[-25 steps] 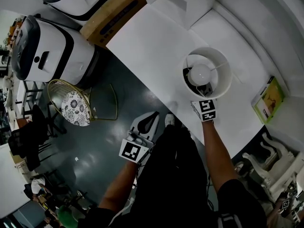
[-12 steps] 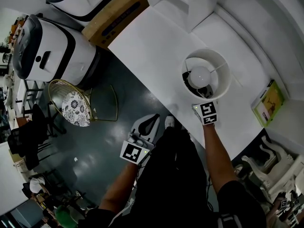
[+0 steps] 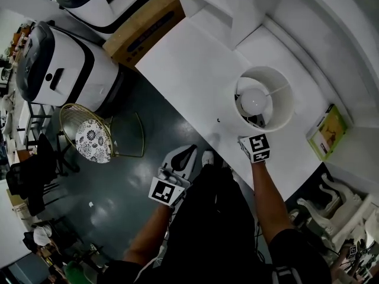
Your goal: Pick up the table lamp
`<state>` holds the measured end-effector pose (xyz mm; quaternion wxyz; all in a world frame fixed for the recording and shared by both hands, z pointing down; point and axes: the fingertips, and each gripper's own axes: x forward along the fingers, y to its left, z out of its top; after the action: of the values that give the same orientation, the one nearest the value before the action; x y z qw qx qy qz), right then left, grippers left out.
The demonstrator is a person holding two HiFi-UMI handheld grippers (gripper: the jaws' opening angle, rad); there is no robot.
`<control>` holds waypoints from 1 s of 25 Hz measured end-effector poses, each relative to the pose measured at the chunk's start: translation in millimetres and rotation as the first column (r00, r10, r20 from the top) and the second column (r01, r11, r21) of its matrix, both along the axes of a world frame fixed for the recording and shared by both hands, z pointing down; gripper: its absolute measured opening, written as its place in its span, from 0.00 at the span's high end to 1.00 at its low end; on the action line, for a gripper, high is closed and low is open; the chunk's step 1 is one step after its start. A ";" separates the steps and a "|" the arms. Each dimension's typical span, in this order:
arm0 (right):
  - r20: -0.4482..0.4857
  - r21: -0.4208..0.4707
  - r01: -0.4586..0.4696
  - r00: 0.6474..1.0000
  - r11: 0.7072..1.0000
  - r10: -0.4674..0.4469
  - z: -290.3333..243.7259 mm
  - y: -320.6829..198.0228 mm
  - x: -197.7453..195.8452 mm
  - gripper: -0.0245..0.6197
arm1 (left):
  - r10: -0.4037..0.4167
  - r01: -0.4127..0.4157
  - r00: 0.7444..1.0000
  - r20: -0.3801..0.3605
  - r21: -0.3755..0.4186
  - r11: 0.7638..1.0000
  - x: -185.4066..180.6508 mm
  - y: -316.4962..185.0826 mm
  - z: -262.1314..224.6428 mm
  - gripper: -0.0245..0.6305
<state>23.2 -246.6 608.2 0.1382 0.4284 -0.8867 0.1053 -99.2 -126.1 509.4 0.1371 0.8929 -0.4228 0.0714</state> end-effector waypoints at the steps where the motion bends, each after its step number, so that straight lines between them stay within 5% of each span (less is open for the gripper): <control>1: 0.001 0.000 -0.001 1.000 1.000 0.001 -3.7 1.0 0.6 0.74 | -0.003 0.003 1.000 -0.006 0.005 1.000 -0.5 -0.6 -3.0 0.93; 25: -0.004 0.042 -0.019 1.000 0.999 0.019 -99.9 24.9 12.8 0.75 | 0.079 -0.077 0.997 -0.016 0.091 0.993 8.5 -7.3 -46.2 0.93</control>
<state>36.0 -221.7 508.3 0.1302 0.4401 -0.8842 0.0870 -90.7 -133.4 463.2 0.0978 0.9147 -0.3892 0.0487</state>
